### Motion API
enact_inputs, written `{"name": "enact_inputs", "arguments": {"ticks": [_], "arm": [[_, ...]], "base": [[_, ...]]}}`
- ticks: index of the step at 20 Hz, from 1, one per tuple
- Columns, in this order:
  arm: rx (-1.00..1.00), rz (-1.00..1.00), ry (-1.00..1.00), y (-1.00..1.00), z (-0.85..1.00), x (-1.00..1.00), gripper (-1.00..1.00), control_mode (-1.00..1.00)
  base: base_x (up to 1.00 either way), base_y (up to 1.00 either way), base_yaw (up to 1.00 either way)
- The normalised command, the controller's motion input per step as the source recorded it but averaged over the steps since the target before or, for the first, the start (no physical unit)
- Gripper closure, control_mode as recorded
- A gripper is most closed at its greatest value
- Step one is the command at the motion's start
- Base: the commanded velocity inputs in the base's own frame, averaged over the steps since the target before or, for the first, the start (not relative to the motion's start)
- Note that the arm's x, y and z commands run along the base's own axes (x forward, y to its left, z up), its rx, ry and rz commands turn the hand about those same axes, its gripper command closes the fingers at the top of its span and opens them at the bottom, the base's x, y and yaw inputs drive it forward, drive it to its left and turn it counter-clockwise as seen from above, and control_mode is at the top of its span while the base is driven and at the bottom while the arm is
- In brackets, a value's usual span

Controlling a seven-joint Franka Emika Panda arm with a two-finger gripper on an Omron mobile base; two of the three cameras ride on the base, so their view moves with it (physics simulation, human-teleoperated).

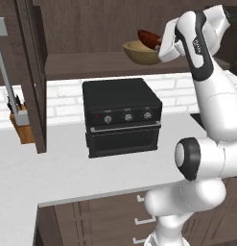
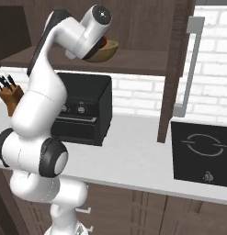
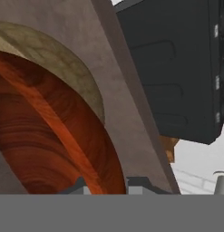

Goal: Pick up the bowls on the counter and stack them on top of one another in the open cabinet. Place the smaller bowl on top of the larger bowl.

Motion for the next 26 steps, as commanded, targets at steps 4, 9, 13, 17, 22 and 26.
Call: {"name": "enact_inputs", "arguments": {"ticks": [4, 9, 13, 17, 22, 26], "arm": [[0.0, 0.0, 0.05, 0.02, -0.04, 0.23, 1.0, -1.0], [0.0, 0.0, 0.02, 0.0, -0.03, 0.04, 1.0, -1.0], [0.0, 0.0, 0.05, 0.0, -0.12, 0.0, 1.0, -1.0], [0.0, 0.0, 0.05, 0.0, -0.03, 0.0, 1.0, -1.0], [0.0, 0.0, 0.04, 0.0, 0.0, 0.0, 1.0, -1.0], [0.0, 0.0, 0.0, 0.0, 0.0, 0.03, 1.0, -1.0]], "base": [[0.0, 0.0, 0.0], [0.0, 0.0, 0.0], [0.0, 0.0, 0.0], [0.0, 0.0, 0.0], [0.0, 0.0, 0.0], [0.0, 0.0, 0.0]]}}
